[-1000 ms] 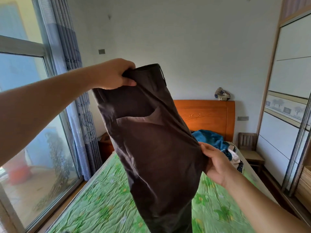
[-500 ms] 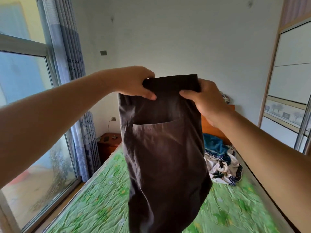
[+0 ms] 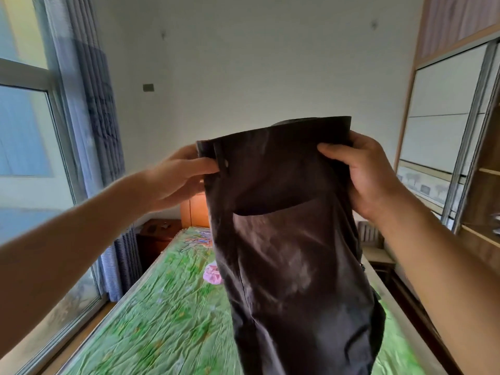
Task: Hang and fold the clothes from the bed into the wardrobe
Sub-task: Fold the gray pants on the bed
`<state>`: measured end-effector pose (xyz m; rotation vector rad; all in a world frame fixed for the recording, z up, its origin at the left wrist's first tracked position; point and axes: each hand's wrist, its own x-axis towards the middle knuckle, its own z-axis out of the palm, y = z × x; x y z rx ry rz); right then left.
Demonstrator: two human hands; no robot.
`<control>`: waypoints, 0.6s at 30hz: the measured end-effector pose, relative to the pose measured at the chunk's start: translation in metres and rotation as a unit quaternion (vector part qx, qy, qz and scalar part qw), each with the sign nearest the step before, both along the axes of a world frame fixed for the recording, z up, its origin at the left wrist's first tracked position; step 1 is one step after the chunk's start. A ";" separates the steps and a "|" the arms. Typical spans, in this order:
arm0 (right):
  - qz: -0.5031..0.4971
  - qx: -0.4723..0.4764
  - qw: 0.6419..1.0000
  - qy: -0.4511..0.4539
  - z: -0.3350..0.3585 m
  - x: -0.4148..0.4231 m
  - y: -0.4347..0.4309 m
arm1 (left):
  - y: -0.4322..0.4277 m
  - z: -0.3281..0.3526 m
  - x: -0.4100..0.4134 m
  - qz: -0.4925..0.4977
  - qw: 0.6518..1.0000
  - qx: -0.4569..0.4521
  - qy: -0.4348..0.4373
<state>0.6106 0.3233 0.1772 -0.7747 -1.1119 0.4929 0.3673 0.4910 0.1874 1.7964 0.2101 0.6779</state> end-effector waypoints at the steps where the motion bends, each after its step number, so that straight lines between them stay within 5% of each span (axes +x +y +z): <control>1: 0.007 -0.002 1.000 0.004 0.000 -0.001 -0.006 | -0.005 -0.003 0.003 -0.011 1.000 -0.013 0.007; 9: 0.081 -0.019 0.996 0.025 -0.007 0.000 -0.042 | -0.037 -0.034 0.025 -0.114 0.976 -0.184 -0.004; 15: -0.038 -0.030 0.998 -0.029 -0.001 0.009 -0.059 | -0.056 -0.022 0.036 0.022 0.991 -0.065 -0.116; 18: -0.064 -0.021 0.995 -0.068 0.008 0.015 -0.075 | -0.060 -0.010 0.028 -0.002 0.989 -0.005 -0.145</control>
